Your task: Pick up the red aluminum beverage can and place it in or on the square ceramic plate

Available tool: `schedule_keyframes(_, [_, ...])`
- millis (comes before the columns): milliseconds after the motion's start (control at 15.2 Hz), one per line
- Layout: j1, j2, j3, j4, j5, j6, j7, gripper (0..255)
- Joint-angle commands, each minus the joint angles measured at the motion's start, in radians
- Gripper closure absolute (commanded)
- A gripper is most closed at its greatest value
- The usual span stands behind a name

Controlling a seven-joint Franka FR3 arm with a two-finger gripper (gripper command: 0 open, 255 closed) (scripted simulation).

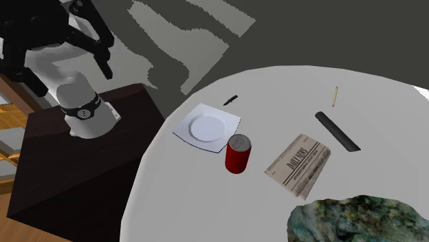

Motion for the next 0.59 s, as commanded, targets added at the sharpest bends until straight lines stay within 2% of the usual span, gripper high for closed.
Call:
schedule_keyframes(0, [0.014,0.04,0.043,-0.008,0.015,0.049,0.046,0])
schedule_keyframes(528, [0.042,0.278,0.192,0.053,0.012,0.221,0.219,0])
